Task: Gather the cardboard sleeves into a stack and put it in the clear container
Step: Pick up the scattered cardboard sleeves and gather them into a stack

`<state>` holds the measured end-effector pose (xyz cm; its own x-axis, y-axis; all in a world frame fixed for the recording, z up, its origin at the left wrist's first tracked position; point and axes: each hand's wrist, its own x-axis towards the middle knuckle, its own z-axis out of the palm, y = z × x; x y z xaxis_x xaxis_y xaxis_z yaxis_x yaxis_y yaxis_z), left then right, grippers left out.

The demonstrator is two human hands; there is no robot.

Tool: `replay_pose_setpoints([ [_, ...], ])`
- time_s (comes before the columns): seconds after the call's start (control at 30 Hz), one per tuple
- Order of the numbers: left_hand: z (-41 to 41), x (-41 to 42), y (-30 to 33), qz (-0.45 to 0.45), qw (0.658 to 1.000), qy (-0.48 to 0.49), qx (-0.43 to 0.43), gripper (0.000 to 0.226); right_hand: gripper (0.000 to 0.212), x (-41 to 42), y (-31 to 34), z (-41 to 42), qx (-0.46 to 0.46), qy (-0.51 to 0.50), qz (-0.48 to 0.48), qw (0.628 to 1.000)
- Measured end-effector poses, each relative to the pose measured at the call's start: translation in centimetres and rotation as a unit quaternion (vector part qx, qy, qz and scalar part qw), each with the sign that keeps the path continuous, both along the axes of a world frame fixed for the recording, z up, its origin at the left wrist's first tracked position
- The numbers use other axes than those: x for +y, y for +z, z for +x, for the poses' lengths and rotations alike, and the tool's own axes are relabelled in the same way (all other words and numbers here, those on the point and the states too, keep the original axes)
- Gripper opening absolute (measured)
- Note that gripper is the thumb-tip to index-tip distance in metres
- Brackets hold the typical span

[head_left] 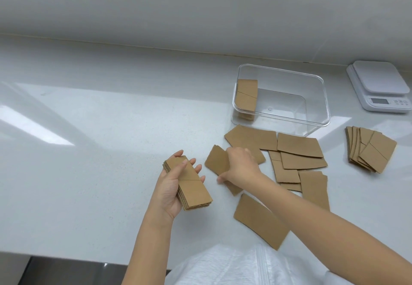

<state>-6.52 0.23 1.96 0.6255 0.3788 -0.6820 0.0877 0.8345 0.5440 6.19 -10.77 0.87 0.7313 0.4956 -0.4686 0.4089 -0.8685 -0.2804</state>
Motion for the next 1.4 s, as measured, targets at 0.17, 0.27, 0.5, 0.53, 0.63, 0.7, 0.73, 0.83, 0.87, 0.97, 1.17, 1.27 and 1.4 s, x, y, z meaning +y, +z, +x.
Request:
replay_pose_setpoints([
  [0.17, 0.3, -0.7, 0.5, 0.012, 1.000, 0.002, 0.002, 0.023, 0.022, -2.3, 2.8, 1.9, 0.053, -0.063, 0.188, 0.979],
  [0.27, 0.7, -1.6, 0.7, 0.018, 1.000, 0.006, 0.003, 0.022, 0.014, -5.6, 5.4, 2.9, 0.166, -0.066, 0.169, 0.969],
  [0.5, 1.4, -4.7, 1.4, 0.021, 1.000, 0.005, 0.016, 0.015, 0.037, -8.9, 2.7, -0.6, 0.187, 0.062, -0.052, 0.979],
  [0.53, 1.4, -5.0, 1.5, 0.025, 0.999, 0.004, 0.019, 0.016, 0.040, -8.9, 2.2, -0.9, 0.167, 0.060, -0.056, 0.982],
  [0.63, 1.2, -5.7, 1.5, 0.036, 0.999, 0.008, 0.031, 0.016, 0.044, -9.2, 1.7, -1.8, 0.140, 0.046, -0.047, 0.988],
  [0.7, 1.1, -6.1, 1.5, 0.037, 0.999, 0.007, 0.034, 0.016, 0.045, -9.4, 1.5, -2.2, 0.124, 0.048, -0.033, 0.991],
  [0.73, 1.1, -6.3, 1.5, 0.036, 0.999, 0.006, 0.035, 0.016, 0.044, -9.4, 1.4, -2.4, 0.116, 0.048, -0.026, 0.992],
  [0.83, 1.1, -6.9, 1.6, 0.034, 0.999, 0.008, 0.034, 0.015, 0.037, -9.7, 1.2, -3.0, 0.092, 0.059, -0.012, 0.994],
  [0.87, 1.2, -7.1, 1.7, 0.036, 0.999, 0.009, 0.033, 0.014, 0.038, -9.8, 1.2, -3.2, 0.084, 0.063, -0.008, 0.994],
  [0.97, 1.2, -7.6, 1.9, 0.044, 0.998, 0.011, 0.035, 0.014, 0.039, -10.1, 0.9, -3.5, 0.076, 0.060, 0.011, 0.995],
  [1.17, 1.2, -8.7, 2.4, 0.068, 0.997, 0.010, 0.035, 0.016, 0.039, -11.4, 0.9, -3.0, 0.130, 0.017, 0.072, 0.989],
  [1.27, 1.6, -9.1, 2.9, 0.079, 0.997, 0.004, 0.017, 0.020, 0.043, -12.9, 1.1, -1.7, 0.181, -0.068, 0.115, 0.974],
  [1.4, 2.9, -9.8, 3.5, 0.092, 0.996, -0.006, -0.007, 0.022, 0.055, -16.0, 1.9, 1.2, 0.221, -0.150, 0.177, 0.947],
])
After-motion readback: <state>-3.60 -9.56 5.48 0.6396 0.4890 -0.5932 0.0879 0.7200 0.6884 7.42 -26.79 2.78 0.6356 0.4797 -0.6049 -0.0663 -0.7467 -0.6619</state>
